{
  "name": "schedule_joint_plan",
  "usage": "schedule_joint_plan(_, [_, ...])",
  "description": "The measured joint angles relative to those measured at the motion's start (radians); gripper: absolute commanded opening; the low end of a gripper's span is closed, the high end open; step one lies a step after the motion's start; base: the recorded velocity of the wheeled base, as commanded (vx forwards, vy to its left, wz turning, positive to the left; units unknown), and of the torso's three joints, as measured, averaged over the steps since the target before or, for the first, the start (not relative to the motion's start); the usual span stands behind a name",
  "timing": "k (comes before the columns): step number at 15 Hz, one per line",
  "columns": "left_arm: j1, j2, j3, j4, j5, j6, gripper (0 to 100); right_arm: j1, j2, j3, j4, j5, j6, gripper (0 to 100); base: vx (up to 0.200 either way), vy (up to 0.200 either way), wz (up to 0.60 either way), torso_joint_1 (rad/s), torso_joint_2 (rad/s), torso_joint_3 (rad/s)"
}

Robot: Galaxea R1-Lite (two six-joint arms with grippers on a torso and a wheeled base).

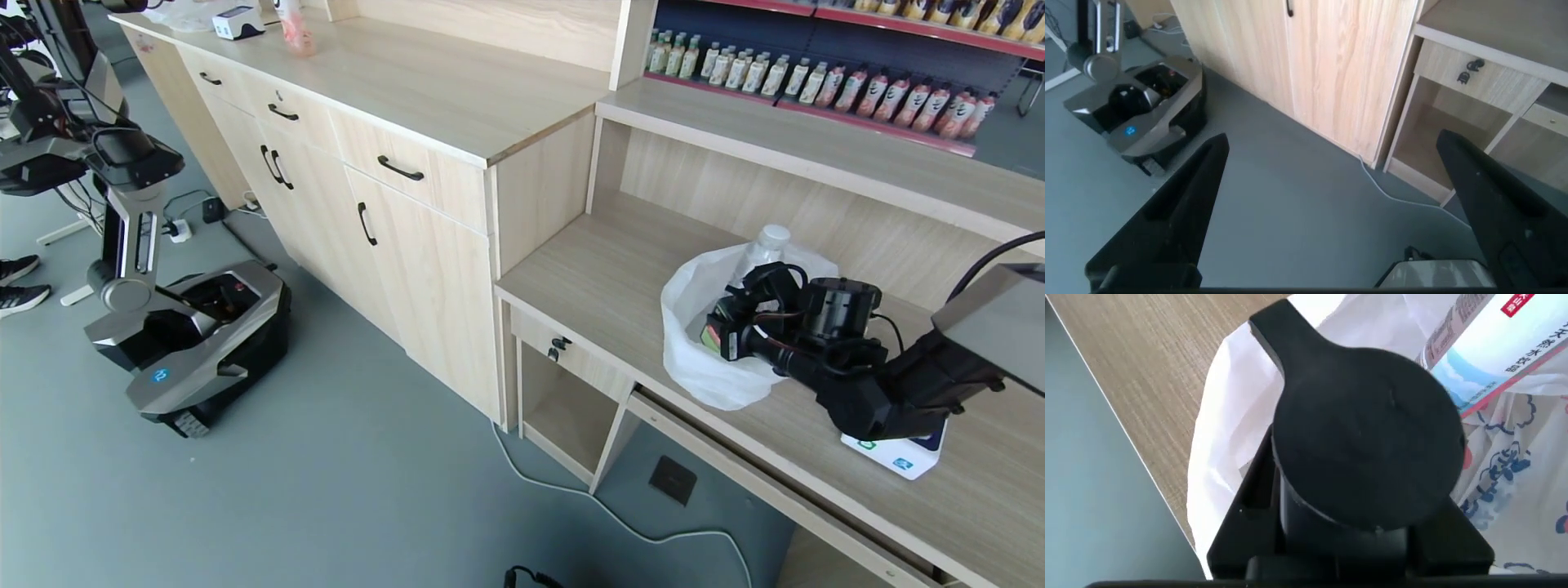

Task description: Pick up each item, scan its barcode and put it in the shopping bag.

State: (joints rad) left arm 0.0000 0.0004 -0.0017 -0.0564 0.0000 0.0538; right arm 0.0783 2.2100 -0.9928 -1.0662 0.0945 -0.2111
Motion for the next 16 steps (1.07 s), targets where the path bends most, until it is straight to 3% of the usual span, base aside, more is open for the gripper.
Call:
schedule_joint_plan(13, [0.000, 0.000, 0.000, 0.000, 0.000, 0.000, 100, -0.035, 0.066, 0.017, -0.014, -0.003, 0.001, 0, 0.000, 0.000, 0.00, 0.000, 0.00, 0.000])
schedule_joint_plan(14, [0.000, 0.000, 0.000, 0.000, 0.000, 0.000, 100, -0.036, 0.067, 0.017, -0.014, -0.003, 0.001, 100, 0.000, 0.000, 0.00, 0.000, 0.00, 0.000])
schedule_joint_plan(16, [0.000, 0.000, 0.000, 0.000, 0.000, 0.000, 100, -0.039, 0.069, 0.018, -0.013, -0.005, 0.004, 100, 0.000, 0.000, 0.00, 0.000, 0.00, 0.000])
